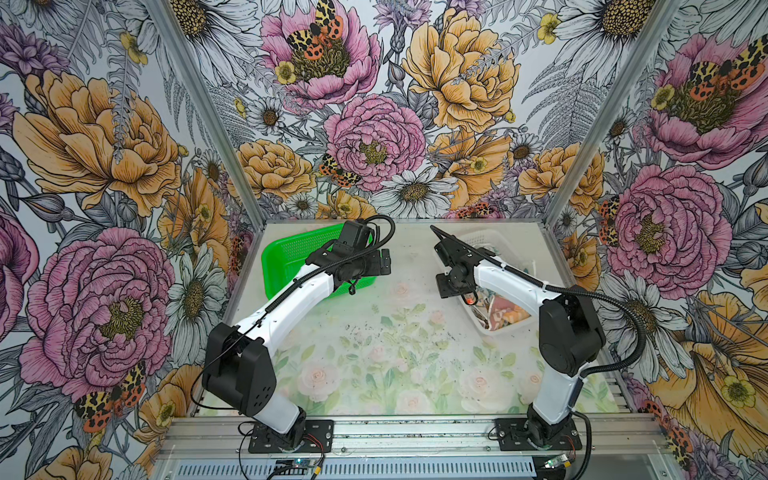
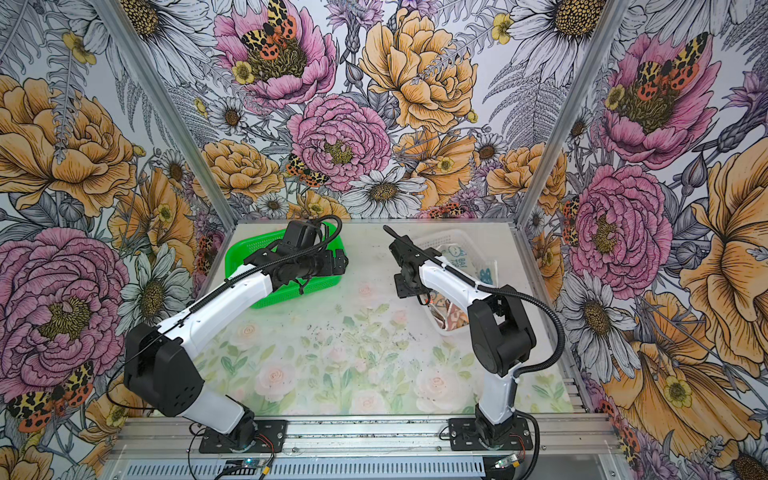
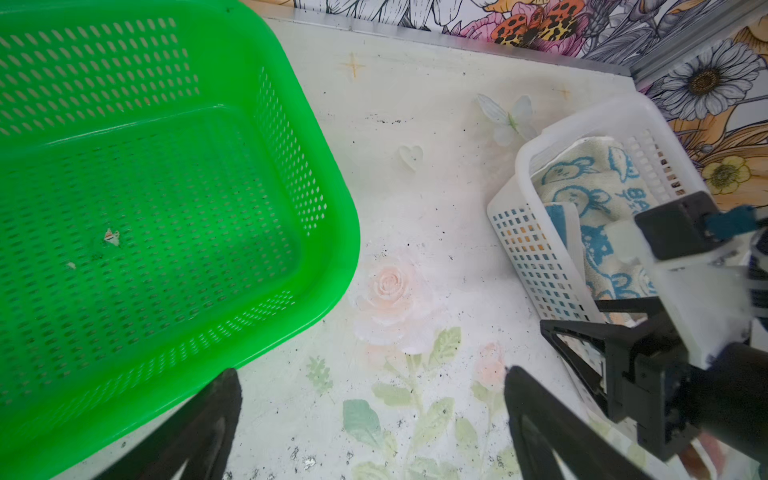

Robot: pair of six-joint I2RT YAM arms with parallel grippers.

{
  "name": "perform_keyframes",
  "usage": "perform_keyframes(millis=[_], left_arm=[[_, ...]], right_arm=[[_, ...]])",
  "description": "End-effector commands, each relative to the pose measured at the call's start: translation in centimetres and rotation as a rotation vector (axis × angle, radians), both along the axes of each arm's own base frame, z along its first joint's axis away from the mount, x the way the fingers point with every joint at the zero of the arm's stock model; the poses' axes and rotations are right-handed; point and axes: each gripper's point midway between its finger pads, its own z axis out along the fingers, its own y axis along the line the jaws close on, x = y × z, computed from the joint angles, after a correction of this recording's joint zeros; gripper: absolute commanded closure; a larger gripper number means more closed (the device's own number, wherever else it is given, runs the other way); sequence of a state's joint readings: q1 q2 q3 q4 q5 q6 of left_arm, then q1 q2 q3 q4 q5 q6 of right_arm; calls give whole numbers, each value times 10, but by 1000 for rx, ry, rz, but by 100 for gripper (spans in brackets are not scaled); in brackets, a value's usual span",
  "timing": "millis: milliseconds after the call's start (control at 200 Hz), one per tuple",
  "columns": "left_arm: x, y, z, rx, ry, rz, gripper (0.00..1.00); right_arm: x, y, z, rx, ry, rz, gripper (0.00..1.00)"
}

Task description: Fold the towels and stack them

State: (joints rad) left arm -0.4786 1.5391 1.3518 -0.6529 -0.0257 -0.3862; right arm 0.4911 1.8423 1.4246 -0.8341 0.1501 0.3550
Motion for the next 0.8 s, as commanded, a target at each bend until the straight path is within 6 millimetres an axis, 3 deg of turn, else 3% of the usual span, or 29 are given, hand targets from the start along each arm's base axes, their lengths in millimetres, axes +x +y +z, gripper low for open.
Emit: perform_keyframes(millis=[0, 125, 245, 465, 671, 706, 791], left_arm=[[-3, 6, 2, -1, -11, -7, 1], [-4, 8, 2, -1, -11, -7, 1], [-4, 8, 2, -2, -10, -6, 1], [-3, 15, 1, 4, -11, 3, 1], [3, 41, -7, 70, 10, 39, 1], [3, 45, -8, 72, 19, 47, 1], [2, 55, -10, 67, 28, 65, 1]], right_arm=[[9, -19, -5, -96, -25, -15, 68], [22, -44, -5, -169, -42, -33, 86], [37, -81, -9, -247, -38, -77, 100], [65, -121, 0, -263, -70, -96, 100], [94, -146, 9, -252, -94, -128, 100], [97, -147, 9, -247, -95, -131, 96], [101, -141, 16, -206, -114, -148, 71]])
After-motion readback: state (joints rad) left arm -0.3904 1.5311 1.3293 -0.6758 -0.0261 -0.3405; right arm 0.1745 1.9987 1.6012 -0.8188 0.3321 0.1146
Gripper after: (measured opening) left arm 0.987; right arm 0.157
